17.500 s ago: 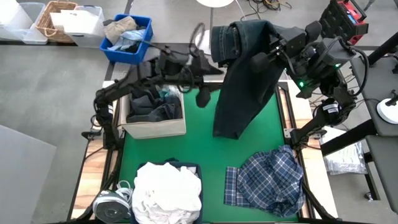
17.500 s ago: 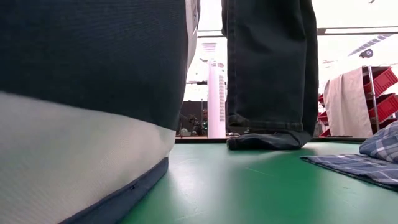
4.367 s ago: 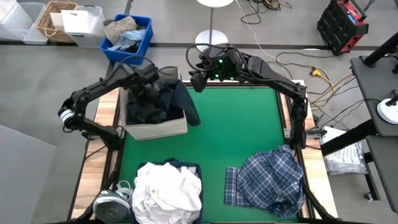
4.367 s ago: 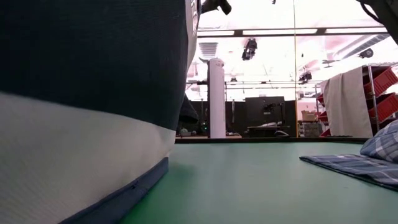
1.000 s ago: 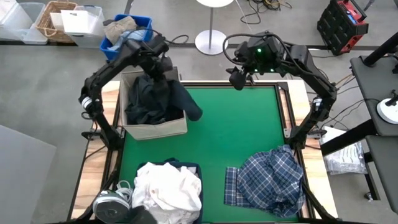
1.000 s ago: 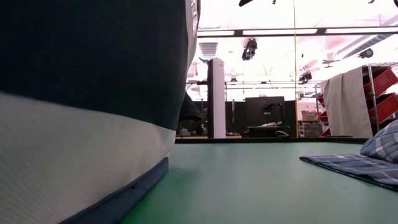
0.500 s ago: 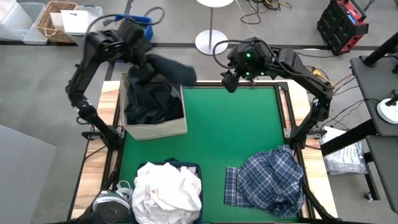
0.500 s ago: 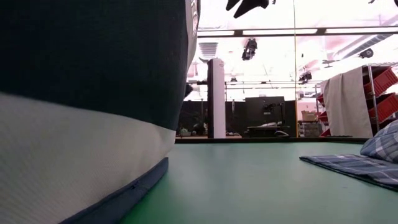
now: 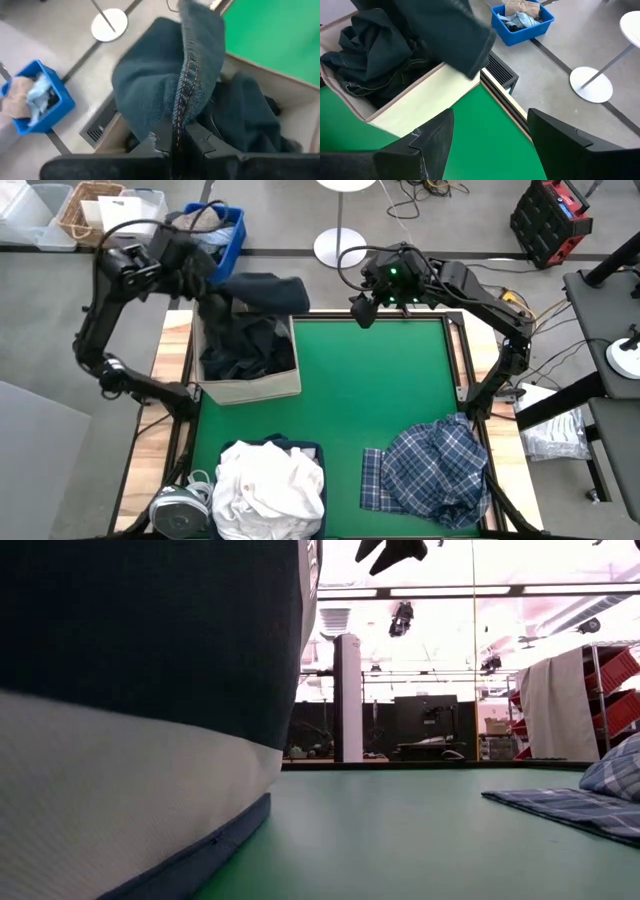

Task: Sort clothes
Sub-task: Put the dark long pants into the white laundry organizer

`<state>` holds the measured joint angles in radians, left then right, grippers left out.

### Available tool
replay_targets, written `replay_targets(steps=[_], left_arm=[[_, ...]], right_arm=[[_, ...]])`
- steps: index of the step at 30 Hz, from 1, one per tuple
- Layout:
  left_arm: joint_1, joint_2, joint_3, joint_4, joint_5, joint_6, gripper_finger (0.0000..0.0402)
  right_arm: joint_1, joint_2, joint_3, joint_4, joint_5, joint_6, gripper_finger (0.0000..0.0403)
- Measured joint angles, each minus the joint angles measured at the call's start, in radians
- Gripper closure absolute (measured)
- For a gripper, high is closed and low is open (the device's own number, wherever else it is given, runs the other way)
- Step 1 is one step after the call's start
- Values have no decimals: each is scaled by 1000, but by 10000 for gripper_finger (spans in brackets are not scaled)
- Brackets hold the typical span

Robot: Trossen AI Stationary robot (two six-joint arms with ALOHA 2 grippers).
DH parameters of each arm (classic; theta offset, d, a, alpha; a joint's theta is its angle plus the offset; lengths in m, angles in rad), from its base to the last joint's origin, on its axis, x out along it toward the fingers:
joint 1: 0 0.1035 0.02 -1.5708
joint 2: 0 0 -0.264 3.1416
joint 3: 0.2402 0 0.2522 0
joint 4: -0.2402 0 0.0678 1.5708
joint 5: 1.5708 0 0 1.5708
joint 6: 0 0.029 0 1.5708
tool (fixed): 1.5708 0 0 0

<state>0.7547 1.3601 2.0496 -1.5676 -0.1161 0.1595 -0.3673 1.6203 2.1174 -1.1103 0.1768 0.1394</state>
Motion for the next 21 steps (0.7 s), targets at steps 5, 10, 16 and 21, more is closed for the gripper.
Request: replay_targets(steps=[5, 10, 16, 21], left_arm=[[19, -98, -203, -4, 164, -6, 401], [19, -113, -449, -1, 231, -73, 401], [19, -74, -643, -3, 231, -68, 401], [19, -17, -693, -5, 222, -40, 401]], right_arm=[[0, 0, -1, 10, 0, 3, 156], [0, 0, -1, 50, 0, 8, 156], [0, 0, -1, 53, 0, 21, 156], [0, 0, -1, 53, 0, 26, 156]])
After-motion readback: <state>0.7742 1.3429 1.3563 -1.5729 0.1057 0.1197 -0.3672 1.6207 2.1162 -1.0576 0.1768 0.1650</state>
